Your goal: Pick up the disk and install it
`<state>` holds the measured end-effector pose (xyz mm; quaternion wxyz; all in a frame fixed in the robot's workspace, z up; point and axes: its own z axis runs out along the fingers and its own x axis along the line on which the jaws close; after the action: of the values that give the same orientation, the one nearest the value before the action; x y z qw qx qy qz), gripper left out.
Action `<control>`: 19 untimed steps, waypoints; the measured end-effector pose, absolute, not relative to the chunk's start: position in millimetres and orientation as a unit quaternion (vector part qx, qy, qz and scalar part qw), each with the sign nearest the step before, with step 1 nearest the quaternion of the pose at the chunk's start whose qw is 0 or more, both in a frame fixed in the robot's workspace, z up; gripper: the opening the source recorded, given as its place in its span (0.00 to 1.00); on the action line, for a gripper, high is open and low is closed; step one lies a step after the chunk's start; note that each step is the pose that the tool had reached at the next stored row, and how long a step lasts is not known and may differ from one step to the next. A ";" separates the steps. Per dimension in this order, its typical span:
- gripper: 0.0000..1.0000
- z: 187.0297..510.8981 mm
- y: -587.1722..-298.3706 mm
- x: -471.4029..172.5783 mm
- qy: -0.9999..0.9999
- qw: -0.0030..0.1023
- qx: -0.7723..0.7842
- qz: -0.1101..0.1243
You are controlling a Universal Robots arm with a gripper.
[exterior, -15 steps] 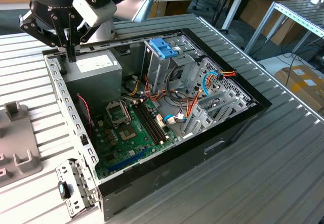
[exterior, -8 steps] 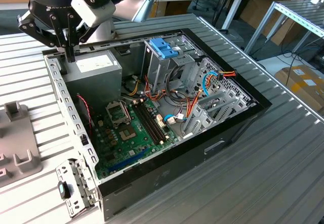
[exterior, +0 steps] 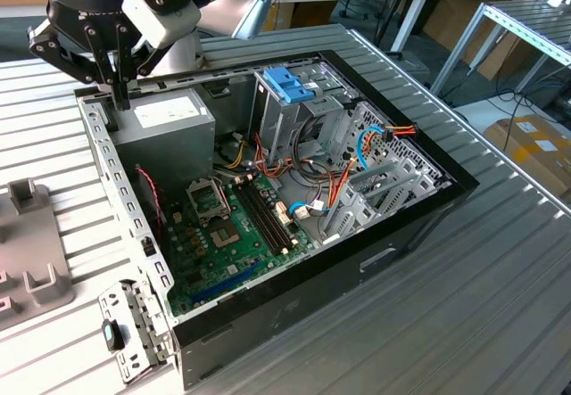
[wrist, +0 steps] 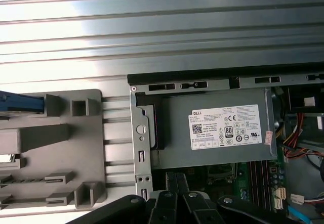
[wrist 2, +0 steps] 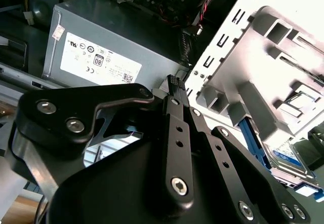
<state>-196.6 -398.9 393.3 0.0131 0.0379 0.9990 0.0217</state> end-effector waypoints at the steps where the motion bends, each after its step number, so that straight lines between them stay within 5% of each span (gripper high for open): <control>1: 0.11 393.3 -398.9 -197.0 0.999 0.013 0.038 0.022; 19: 0.11 393.3 -398.9 -203.7 0.999 0.013 0.038 0.022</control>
<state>-203.7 -398.9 393.3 0.0131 0.0379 0.9990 0.0217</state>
